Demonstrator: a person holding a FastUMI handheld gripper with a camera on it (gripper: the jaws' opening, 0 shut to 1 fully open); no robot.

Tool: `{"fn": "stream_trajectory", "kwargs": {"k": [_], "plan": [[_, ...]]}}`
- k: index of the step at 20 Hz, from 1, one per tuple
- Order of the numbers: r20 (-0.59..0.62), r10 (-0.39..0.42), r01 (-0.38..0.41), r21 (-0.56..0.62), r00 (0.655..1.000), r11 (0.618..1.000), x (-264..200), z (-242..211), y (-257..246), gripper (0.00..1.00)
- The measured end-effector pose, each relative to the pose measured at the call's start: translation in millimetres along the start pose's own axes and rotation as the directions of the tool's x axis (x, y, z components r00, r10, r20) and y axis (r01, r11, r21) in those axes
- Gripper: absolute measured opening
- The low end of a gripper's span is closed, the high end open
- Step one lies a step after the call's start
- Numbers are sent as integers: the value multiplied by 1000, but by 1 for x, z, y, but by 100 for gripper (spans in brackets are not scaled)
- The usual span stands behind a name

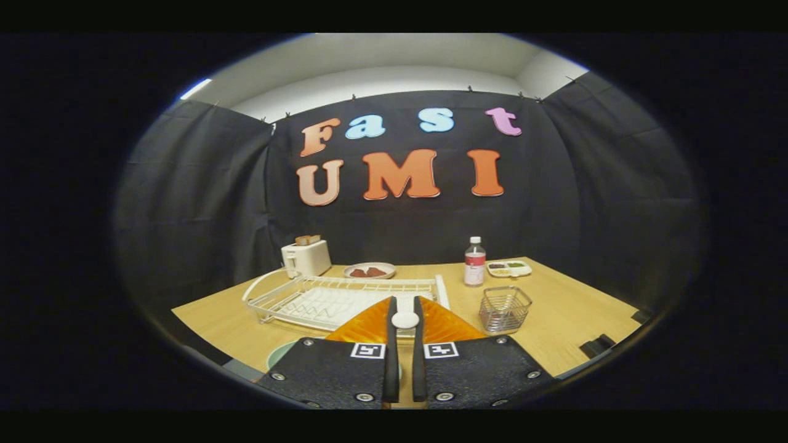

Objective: Take the plate from the dish rack, then take the spoon from the basket and place it into the plate.

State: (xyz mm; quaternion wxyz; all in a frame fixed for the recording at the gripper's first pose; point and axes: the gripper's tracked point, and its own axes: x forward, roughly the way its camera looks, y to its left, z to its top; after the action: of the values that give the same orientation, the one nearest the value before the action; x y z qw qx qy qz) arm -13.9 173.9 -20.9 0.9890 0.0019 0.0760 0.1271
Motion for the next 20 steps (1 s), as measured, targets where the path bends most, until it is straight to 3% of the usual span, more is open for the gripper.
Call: {"fn": "stream_trajectory", "kwargs": {"k": [10, 17, 20], "plan": [[-85, 170, -170, 5, 982, 985, 19, -56, 83, 8], [-108, 211, -218, -56, 971, 974, 28, -77, 99, 9], [-150, 198, -209, -63, 969, 976, 28, -88, 92, 14]]}}
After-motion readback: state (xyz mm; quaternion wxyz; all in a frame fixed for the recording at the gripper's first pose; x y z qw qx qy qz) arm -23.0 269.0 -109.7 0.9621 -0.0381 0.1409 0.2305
